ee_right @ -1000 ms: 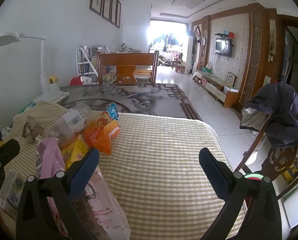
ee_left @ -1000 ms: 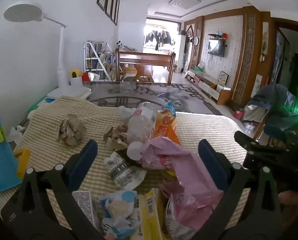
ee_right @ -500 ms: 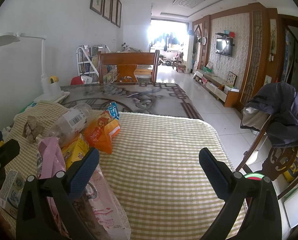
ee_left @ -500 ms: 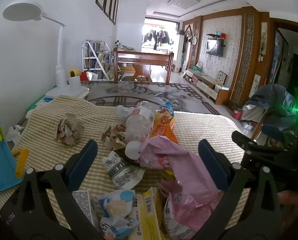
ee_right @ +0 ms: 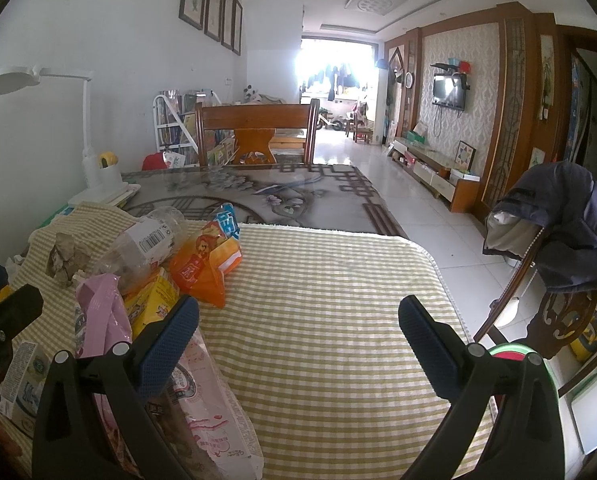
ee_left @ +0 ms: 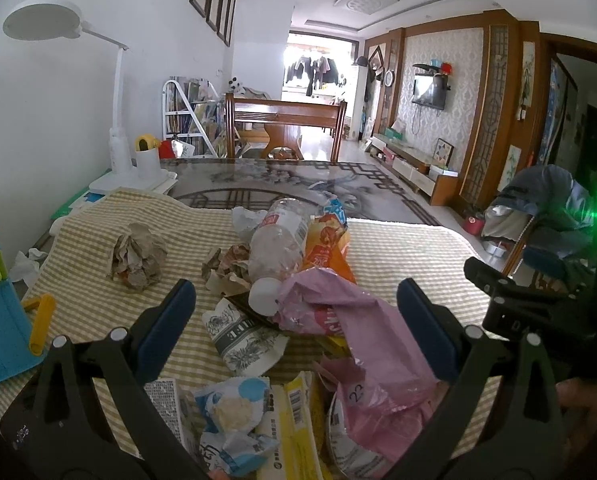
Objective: Collect trash
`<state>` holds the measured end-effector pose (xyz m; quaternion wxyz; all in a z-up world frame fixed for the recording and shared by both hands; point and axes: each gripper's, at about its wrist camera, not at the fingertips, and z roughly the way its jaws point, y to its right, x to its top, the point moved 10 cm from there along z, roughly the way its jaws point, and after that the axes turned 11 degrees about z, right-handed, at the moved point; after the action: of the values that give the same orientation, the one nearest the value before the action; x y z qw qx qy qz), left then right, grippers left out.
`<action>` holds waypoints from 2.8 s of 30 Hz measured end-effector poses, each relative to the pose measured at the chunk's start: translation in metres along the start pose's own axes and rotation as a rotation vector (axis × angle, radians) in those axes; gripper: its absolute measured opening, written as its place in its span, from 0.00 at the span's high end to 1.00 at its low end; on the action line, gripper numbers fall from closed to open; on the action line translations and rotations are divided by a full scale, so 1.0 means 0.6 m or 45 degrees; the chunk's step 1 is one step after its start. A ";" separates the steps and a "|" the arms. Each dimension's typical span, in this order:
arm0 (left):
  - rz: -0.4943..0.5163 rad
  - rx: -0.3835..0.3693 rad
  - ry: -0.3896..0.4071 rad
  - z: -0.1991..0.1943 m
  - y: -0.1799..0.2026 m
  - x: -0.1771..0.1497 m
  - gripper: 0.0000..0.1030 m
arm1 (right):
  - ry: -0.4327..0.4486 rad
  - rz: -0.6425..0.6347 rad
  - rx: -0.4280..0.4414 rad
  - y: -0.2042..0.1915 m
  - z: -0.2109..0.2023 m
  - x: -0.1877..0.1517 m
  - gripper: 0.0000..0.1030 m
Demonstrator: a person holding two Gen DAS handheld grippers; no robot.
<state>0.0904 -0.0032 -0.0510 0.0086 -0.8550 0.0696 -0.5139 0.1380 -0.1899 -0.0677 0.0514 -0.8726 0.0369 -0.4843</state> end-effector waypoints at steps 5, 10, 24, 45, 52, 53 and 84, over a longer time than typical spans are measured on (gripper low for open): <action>-0.003 -0.003 -0.005 0.001 0.000 -0.004 0.04 | -0.001 0.001 0.000 0.001 0.002 0.000 0.07; -0.007 -0.009 -0.012 0.001 0.003 -0.008 0.04 | -0.004 -0.003 0.001 -0.002 0.001 -0.001 0.07; -0.006 -0.015 -0.031 0.006 0.002 -0.013 0.04 | -0.012 0.000 0.005 -0.009 -0.001 -0.008 0.07; -0.009 -0.015 -0.042 0.010 0.004 -0.019 0.04 | -0.020 0.001 0.005 -0.009 0.000 -0.010 0.07; 0.008 -0.047 -0.053 0.006 0.011 -0.020 0.04 | -0.021 0.001 0.004 -0.009 0.000 -0.010 0.07; 0.017 -0.056 -0.051 0.003 0.012 -0.018 0.04 | -0.021 0.001 0.003 -0.009 0.000 -0.009 0.07; -0.300 0.036 -0.589 0.035 -0.100 -0.209 0.04 | -0.341 -0.069 0.520 -0.164 -0.042 -0.084 0.07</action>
<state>0.0575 0.0712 -0.1660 -0.0237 -0.9518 -0.0413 -0.3030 0.0913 -0.0876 -0.0847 0.2182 -0.9012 -0.0925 -0.3629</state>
